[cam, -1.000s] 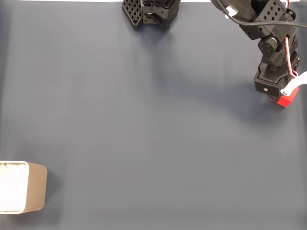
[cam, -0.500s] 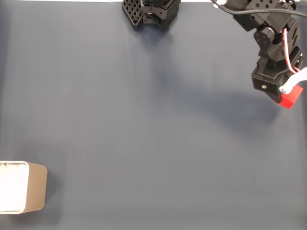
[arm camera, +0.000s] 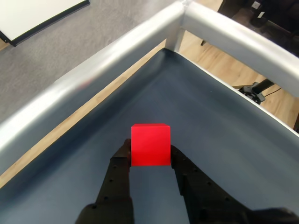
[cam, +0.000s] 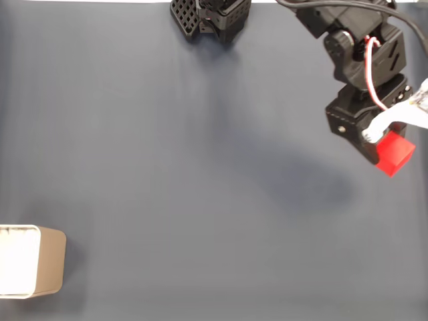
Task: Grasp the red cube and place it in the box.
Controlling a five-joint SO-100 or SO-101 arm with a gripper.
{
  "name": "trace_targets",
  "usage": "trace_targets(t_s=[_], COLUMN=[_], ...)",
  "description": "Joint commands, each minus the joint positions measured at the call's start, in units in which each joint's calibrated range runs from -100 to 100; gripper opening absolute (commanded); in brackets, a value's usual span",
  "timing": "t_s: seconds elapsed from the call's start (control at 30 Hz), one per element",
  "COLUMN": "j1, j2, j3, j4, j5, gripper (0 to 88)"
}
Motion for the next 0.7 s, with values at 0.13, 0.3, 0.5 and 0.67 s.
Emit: trace_targets(t_s=[0.13,0.3,0.5,0.67], j1=[6.25,9.73,14.28,18.11], j2=[-5.04,-6.00,-5.91,-4.96], j3=[-2.01,-3.38,-5.75,-8.58], j4=[-0.17,0.00,-0.17,-0.25], j5=[0.98,1.32,1.27,0.93], gripper=[5.0,5.0,4.8,4.7])
